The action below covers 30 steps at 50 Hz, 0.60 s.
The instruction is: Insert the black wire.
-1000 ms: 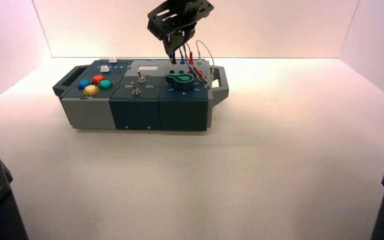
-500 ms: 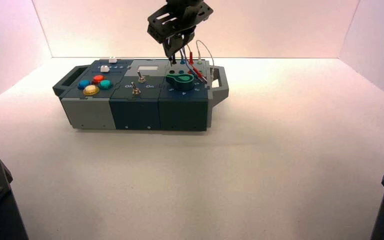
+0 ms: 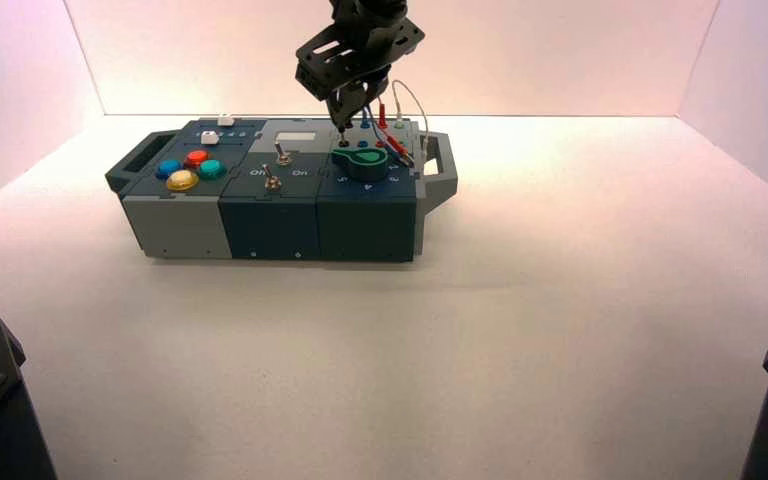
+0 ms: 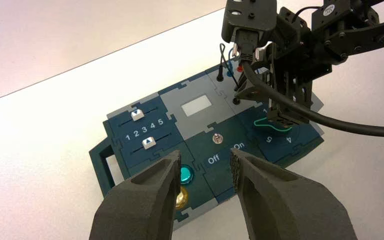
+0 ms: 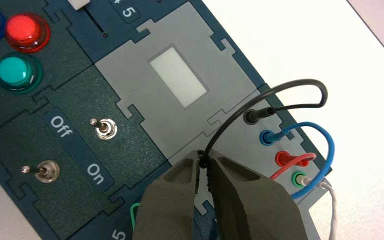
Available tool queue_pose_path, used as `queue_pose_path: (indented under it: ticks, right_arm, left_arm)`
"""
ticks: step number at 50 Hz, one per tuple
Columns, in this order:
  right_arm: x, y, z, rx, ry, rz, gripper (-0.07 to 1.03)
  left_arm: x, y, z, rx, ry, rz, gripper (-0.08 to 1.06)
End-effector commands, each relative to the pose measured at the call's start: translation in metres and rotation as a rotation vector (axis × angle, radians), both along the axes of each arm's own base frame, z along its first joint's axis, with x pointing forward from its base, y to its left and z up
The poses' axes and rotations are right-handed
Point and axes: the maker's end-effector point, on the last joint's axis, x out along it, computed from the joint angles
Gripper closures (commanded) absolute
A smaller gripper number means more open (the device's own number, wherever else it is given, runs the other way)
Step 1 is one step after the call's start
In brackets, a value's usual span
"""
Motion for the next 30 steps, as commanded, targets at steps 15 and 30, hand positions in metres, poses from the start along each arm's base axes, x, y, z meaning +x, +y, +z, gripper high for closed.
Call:
queue_pose_path:
  ticks: [15,30]
  right_arm:
    - [0.008,-0.001,0.005,0.018,-0.013,-0.017,0.99]
    - [0.006,-0.004,-0.011,-0.004,0.010,-0.016,0.99]
  left_arm:
    - [0.003,0.000,0.005,0.001,-0.021,0.002,0.44]
    - [0.003,0.000,0.005,0.001,-0.021,0.002,0.44]
